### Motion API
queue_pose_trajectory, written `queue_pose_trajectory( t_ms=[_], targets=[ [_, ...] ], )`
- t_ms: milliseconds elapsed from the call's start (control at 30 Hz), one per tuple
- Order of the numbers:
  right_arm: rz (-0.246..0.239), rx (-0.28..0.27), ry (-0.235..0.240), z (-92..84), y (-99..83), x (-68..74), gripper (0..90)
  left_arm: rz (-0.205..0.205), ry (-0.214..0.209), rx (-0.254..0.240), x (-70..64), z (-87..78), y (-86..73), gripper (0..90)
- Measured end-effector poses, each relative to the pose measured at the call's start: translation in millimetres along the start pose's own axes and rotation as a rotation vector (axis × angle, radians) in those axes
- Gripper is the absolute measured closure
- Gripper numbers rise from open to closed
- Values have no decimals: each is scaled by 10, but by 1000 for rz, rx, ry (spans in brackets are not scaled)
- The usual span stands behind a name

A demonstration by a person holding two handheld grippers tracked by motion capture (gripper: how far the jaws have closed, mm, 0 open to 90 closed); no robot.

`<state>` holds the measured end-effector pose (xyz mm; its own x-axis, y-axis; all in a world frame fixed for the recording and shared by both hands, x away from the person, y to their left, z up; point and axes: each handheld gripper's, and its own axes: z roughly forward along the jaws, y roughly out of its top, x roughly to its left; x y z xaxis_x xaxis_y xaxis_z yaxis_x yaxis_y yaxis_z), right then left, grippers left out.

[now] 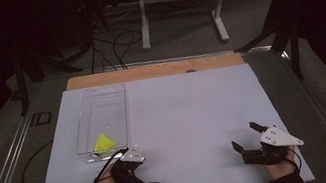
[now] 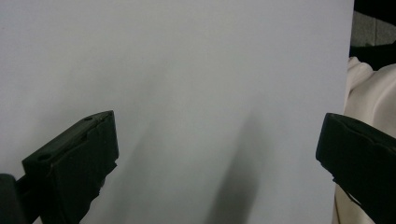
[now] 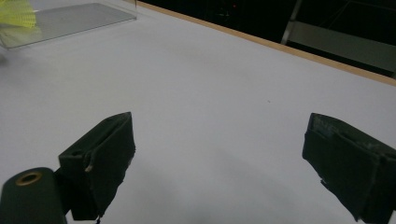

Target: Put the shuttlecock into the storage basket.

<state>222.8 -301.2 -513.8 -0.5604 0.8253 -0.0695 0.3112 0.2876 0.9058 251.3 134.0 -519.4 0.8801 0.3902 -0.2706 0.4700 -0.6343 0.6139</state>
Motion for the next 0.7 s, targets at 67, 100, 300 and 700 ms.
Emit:
queue_pose_trajectory(
  t_ms=[67,100,300,700],
  targets=[
    [-3,-1,1,-1,1,0,93,-1,9,-8,2,-28,-39,0],
    [-3,-1,0,-2,2,1,93,-2,14,-12,3,-43,-60,0],
    [-1,0,0,1,0,2,93,-25,56,-33,7,-100,-180,0],
    [2,5,2,2,-1,6,93,-60,84,-68,-6,-207,-352,0]
  ],
)
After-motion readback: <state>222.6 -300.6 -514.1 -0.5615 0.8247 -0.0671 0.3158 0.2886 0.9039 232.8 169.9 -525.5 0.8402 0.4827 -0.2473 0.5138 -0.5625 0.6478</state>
